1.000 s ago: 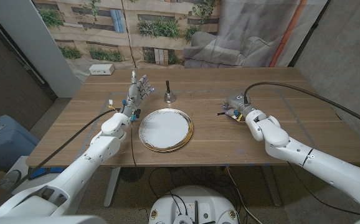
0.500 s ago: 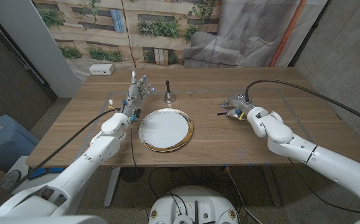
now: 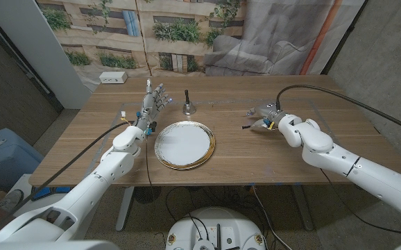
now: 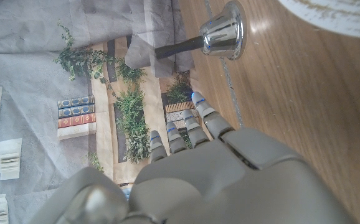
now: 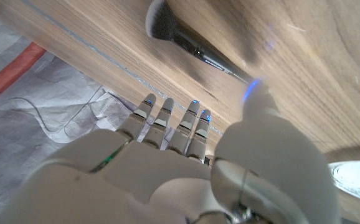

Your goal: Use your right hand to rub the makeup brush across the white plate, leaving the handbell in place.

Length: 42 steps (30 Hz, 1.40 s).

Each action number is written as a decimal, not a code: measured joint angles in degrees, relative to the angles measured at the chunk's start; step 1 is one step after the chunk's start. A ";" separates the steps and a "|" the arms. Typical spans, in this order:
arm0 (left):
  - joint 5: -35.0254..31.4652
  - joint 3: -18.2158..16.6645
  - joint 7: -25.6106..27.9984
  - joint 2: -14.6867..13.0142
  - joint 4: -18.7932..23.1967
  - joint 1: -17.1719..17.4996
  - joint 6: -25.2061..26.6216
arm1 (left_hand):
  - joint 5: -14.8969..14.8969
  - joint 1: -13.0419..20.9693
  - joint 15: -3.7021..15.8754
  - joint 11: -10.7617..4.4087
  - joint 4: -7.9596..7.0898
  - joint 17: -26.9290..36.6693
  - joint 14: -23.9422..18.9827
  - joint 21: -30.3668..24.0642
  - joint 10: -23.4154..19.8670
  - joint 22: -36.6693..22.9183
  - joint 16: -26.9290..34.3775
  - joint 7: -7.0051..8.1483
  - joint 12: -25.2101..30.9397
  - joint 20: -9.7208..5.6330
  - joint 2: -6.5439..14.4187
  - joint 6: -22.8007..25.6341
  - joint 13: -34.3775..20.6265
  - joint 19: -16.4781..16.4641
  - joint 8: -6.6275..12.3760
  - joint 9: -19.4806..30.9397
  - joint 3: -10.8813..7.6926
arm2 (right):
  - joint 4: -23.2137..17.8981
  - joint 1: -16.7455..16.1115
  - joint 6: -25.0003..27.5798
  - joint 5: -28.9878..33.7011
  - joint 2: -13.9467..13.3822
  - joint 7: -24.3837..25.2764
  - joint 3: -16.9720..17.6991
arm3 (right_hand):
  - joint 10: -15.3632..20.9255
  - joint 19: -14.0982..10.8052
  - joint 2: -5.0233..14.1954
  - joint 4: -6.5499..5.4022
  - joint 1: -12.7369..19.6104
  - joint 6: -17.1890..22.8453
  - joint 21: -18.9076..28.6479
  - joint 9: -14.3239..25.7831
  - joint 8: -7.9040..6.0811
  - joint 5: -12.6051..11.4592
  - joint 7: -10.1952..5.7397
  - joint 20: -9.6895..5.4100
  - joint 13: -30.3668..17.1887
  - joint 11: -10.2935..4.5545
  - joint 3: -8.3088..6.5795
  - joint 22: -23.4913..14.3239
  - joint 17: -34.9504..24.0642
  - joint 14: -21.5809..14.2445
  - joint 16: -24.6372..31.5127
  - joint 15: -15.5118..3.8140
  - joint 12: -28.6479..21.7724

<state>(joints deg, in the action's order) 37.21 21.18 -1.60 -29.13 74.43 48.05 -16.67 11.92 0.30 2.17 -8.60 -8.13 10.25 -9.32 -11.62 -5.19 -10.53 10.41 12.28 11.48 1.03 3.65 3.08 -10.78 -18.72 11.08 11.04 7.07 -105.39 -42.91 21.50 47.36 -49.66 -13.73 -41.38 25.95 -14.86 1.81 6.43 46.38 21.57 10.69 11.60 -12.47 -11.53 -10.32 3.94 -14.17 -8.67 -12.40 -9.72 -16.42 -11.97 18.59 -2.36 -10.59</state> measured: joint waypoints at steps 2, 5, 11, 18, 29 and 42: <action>0.00 0.01 0.00 0.01 0.00 0.00 0.00 | 0.00 0.00 0.00 0.00 0.00 0.00 0.00 0.00 0.00 0.00 0.00 0.00 0.00 0.00 0.00 0.00 0.00 0.00 0.00 0.00 0.00 | 0.19 -0.34 -1.02 -2.41 -0.03 1.56 0.71 | -0.45 -0.45 0.63 -0.71 -1.32 -0.04 0.17 0.00 0.00 0.00 0.04 -0.80 0.08 0.45 0.20 0.00 0.20 0.00 0.00 0.00 0.00; 0.00 0.01 0.00 0.01 -0.01 0.00 0.00 | 0.00 0.00 0.00 0.00 0.00 0.00 0.00 0.00 0.00 0.00 0.00 0.00 0.00 0.00 0.00 0.00 0.00 0.00 0.00 0.00 0.00 | 0.71 -1.06 -2.24 -5.24 -0.03 3.63 2.24 | -1.65 -0.83 0.96 -1.15 -3.15 -0.74 0.39 0.00 0.21 0.00 0.75 -1.19 0.29 0.83 0.55 0.00 0.20 -0.01 -0.05 0.00 0.00; 0.00 0.01 0.00 0.01 -0.02 0.00 0.01 | 0.00 0.00 0.00 0.00 0.00 0.00 0.00 0.00 0.00 0.00 0.00 0.00 0.00 0.00 0.00 0.00 0.00 0.00 0.00 0.00 0.00 | 1.55 -2.15 -4.34 -10.56 0.42 7.99 4.21 | -4.26 -1.26 1.53 -1.70 -4.78 -3.84 0.39 -0.07 1.62 0.00 0.92 -1.99 0.83 1.22 0.62 0.00 0.71 1.70 -1.22 0.05 0.07; 0.00 0.01 0.01 0.02 -0.02 0.00 0.02 | 0.00 0.00 0.00 0.00 0.00 0.00 0.00 0.00 0.00 0.00 0.00 0.00 0.00 0.00 0.00 0.00 0.00 0.00 0.00 0.00 0.00 | 2.32 -3.06 -5.47 -15.51 1.41 11.77 5.78 | -7.44 -1.55 3.27 -2.87 -8.81 -6.99 0.39 -0.38 2.08 0.00 0.83 -3.13 1.59 2.22 1.46 0.13 1.24 3.20 -2.36 0.11 0.23; -0.01 0.01 0.04 0.02 -0.01 0.01 0.02 | 0.00 0.00 0.00 0.00 0.00 0.00 0.00 0.00 0.00 0.00 0.00 0.00 0.00 0.00 0.00 0.00 0.00 0.00 0.00 0.00 0.00 | 4.13 -4.27 -7.78 -24.36 3.56 17.07 7.88 | -12.06 -1.14 5.19 -5.49 -15.52 -12.04 0.39 -0.80 2.43 0.95 1.97 -5.37 2.56 3.88 2.68 0.12 1.53 5.02 -3.59 0.31 0.25; -0.04 0.03 0.04 0.04 -0.01 0.03 0.02 | 0.00 0.00 0.00 0.00 0.00 0.00 0.00 0.00 0.00 0.00 0.00 0.00 0.00 0.00 0.00 0.00 0.00 0.00 0.00 0.00 0.00 | 7.95 -6.36 -13.68 -35.82 7.09 23.94 11.12 | -14.60 0.21 6.73 -8.22 -21.58 -14.03 -0.20 -1.21 2.43 1.15 4.26 -6.08 3.26 5.39 3.57 0.12 1.52 6.55 -4.47 0.41 0.45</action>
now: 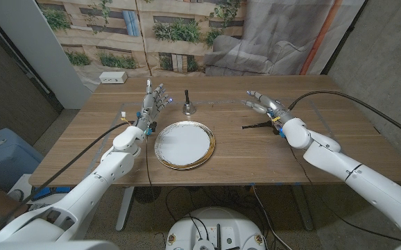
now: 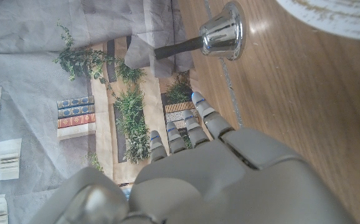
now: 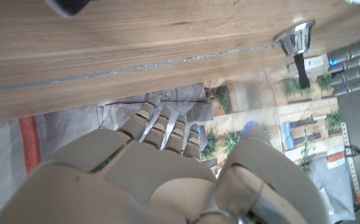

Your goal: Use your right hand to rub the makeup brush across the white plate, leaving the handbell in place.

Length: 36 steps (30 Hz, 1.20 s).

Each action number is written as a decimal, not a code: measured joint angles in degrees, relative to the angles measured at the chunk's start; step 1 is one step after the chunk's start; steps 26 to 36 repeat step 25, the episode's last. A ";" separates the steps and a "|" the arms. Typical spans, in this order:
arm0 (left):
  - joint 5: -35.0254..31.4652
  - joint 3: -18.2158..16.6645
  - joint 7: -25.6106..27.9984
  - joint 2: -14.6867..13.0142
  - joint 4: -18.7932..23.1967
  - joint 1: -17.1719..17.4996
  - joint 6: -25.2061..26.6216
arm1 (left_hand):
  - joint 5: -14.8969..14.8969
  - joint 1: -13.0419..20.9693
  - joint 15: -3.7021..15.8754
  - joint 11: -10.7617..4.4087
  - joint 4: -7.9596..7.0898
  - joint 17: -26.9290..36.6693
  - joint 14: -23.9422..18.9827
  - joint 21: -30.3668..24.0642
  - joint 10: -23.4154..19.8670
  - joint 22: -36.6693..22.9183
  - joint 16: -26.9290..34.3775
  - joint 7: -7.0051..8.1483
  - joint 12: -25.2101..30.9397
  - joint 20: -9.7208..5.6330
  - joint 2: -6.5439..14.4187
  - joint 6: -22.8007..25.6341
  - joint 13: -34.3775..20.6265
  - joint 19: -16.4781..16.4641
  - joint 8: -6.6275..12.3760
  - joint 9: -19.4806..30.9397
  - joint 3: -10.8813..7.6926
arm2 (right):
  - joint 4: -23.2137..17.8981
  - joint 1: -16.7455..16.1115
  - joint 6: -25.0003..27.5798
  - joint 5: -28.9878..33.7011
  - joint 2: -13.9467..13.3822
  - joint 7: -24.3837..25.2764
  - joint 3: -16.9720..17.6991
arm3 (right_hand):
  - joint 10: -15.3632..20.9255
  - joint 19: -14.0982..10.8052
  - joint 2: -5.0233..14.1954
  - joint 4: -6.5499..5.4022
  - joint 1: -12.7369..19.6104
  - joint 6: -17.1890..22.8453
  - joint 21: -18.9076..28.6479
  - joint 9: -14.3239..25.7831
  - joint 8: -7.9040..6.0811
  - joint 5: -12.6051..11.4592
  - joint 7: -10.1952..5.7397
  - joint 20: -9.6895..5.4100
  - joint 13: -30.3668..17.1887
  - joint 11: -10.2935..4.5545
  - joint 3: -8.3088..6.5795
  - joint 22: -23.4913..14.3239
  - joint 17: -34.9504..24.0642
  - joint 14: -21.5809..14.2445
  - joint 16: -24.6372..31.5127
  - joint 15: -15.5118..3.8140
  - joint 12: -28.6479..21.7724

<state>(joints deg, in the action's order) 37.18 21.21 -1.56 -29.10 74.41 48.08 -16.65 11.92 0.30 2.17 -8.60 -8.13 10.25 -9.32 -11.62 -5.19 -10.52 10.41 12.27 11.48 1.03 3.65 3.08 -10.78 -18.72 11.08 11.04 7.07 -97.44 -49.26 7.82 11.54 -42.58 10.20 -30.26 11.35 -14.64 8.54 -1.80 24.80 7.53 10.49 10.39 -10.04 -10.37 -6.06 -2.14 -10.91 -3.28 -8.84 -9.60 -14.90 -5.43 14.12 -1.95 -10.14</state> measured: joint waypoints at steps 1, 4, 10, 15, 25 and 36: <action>0.00 0.00 0.00 0.00 0.00 0.00 0.00 | 0.00 0.00 0.00 0.00 0.00 0.00 0.00 0.00 0.00 0.00 0.00 0.00 0.00 0.00 0.00 0.00 0.00 0.00 0.00 0.00 0.00 | 0.33 -0.17 -0.81 -1.43 0.29 0.43 0.32 | -0.22 0.03 -0.03 -0.12 -0.15 -0.29 -0.12 0.00 0.00 0.00 0.30 0.03 0.00 0.22 0.08 0.00 0.00 0.00 0.00 0.00 0.00; 0.00 0.00 0.00 0.00 0.00 0.00 0.00 | 0.00 0.00 0.00 0.00 0.00 0.00 0.00 0.00 0.00 0.00 0.00 0.00 0.00 0.00 0.00 0.00 0.00 0.00 0.00 0.00 0.00 | 1.21 -0.57 -2.15 -3.84 1.03 1.02 0.98 | -0.57 0.83 -0.26 -0.92 -2.05 -1.14 -0.12 -0.22 0.00 0.00 1.52 0.01 0.10 0.57 0.53 0.00 0.25 0.24 -0.38 -0.19 0.00; 0.00 0.00 0.00 0.00 0.00 0.00 0.00 | 0.00 0.00 0.00 0.00 0.00 0.00 0.00 0.00 0.00 0.00 0.00 0.00 0.00 0.00 0.00 0.00 0.00 0.00 0.00 0.00 0.00 | 3.08 -1.32 -5.75 -9.99 2.65 2.42 2.21 | -1.43 1.53 0.28 -2.35 -5.04 -3.24 -0.12 -0.27 0.00 0.00 4.07 0.10 0.29 1.43 1.20 -0.01 0.28 0.51 -0.75 -0.11 0.00; 0.00 0.00 -0.01 0.00 0.00 0.00 0.00 | 0.00 0.00 0.00 0.00 0.00 0.00 0.00 0.00 0.00 0.00 0.00 0.00 0.00 0.00 0.00 0.00 0.00 0.00 0.00 0.00 0.00 | 4.15 -1.90 -7.99 -13.50 3.95 3.46 2.99 | -1.42 2.16 0.91 -3.46 -6.65 -2.98 -0.12 -0.26 0.00 -0.26 4.72 -0.10 0.29 1.86 1.33 -0.01 0.27 0.82 -0.86 -0.42 -0.27; 0.00 0.00 -0.03 0.00 -0.03 0.00 -0.01 | 0.00 0.00 0.00 0.00 0.00 0.00 0.00 0.00 0.00 0.00 0.00 0.00 0.00 0.00 0.00 0.00 0.00 0.00 0.00 0.00 0.00 | 6.54 -3.32 -12.05 -20.35 7.11 5.42 4.47 | -0.56 2.35 1.37 -5.49 -9.75 -2.10 -0.12 -0.26 -0.37 -1.04 4.74 0.10 0.55 2.25 0.70 -0.01 0.27 1.20 -0.85 0.02 -0.68; 0.00 0.00 -0.03 0.00 -0.03 0.00 -0.01 | 0.00 0.00 0.00 0.00 0.00 0.00 0.00 0.00 0.00 0.00 0.00 0.00 0.00 0.00 0.00 0.00 0.00 0.00 0.00 0.00 0.00 | 6.54 -3.32 -12.05 -20.35 7.11 5.42 4.47 | -0.56 2.35 1.37 -5.49 -9.75 -2.10 -0.12 -0.26 -0.37 -1.04 4.74 0.10 0.55 2.25 0.70 -0.01 0.27 1.20 -0.85 0.02 -0.68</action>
